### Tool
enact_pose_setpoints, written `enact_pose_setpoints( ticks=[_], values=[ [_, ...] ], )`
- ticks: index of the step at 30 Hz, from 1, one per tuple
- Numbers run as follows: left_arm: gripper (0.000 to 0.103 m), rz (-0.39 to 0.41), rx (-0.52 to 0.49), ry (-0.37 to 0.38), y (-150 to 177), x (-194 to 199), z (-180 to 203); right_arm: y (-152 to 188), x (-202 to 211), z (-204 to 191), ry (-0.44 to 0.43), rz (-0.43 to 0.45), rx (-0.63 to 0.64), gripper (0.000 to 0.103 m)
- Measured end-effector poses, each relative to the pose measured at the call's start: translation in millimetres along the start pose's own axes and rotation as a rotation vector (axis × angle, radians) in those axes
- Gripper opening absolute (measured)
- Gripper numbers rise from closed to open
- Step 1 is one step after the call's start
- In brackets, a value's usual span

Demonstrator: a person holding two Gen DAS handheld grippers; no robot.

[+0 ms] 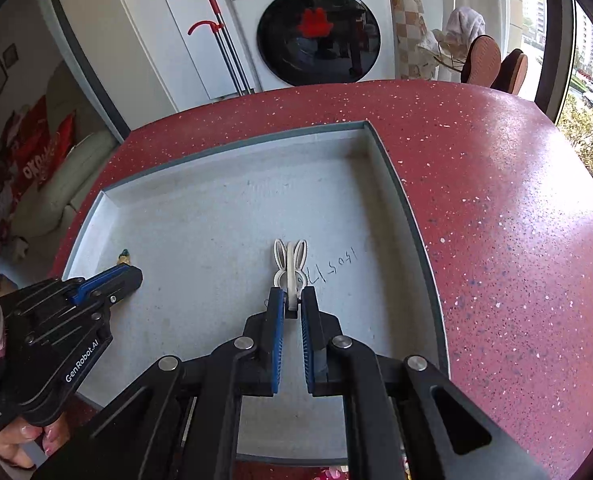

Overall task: Organize jewelry
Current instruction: 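Release the white clip in the tray with the right tool while the left releases the hair tie, then withdraw both open tools from the tray toward the remaining jewelry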

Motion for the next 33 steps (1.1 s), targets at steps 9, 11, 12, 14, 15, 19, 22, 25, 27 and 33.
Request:
enact_pose_setpoints(
  ticks=[9, 11, 12, 14, 15, 19, 22, 25, 27, 33],
  values=[
    [0.025, 0.002, 0.028, -0.029, 4.3, 5.7, -1.8, 3.2, 16.1, -2.2, -0.014, 0.010, 0.001, 0.053],
    [0.024, 0.018, 0.035, -0.027, 3.5, 9.7, -2.3, 2.9, 25.2, -2.0, -0.025, 0.024, -0.012, 0.053],
    [0.025, 0.025, 0.036, -0.027, 1.3, 11.1, -2.5, 3.2, 29.5, -2.1, -0.025, 0.032, -0.016, 0.053],
    [0.025, 0.038, 0.037, -0.025, 0.6, 15.6, -3.5, 4.5, 38.9, -3.1, -0.027, 0.045, -0.022, 0.054],
    [0.025, 0.043, 0.039, -0.017, -0.1, 17.8, -3.3, 5.7, 43.3, -3.6, -0.029, 0.051, -0.025, 0.055],
    [0.025, 0.068, 0.043, 0.007, -3.2, 28.3, -0.1, 9.6, 59.1, -2.2, -0.030, 0.074, -0.045, 0.055],
    [0.025, 0.091, 0.032, 0.006, -5.9, 36.2, 3.0, 14.4, 65.3, -1.7, -0.029, 0.071, -0.054, 0.056],
    [0.025, 0.106, 0.034, 0.018, -7.2, 44.0, 4.1, 19.1, 71.1, -3.6, -0.026, 0.070, -0.054, 0.056],
    [0.025, 0.114, 0.044, 0.029, -6.6, 49.4, 3.2, 22.1, 75.4, -4.8, -0.028, 0.070, -0.054, 0.059],
    [0.103, 0.185, 0.069, -0.008, -3.1, 80.9, -4.5, 31.7, 90.4, -4.3, -0.032, 0.082, -0.064, 0.073]
  ],
)
Point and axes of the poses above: each gripper's, at about its wrist camera, not at the fingertips, and x roughly against the way its jaws point, z to its right, y to its underside, the point moved 6 cm from there along -x, roughly the way its jaws point, and after that the axes turned 6 degrees about y, right-handed, at the moved point
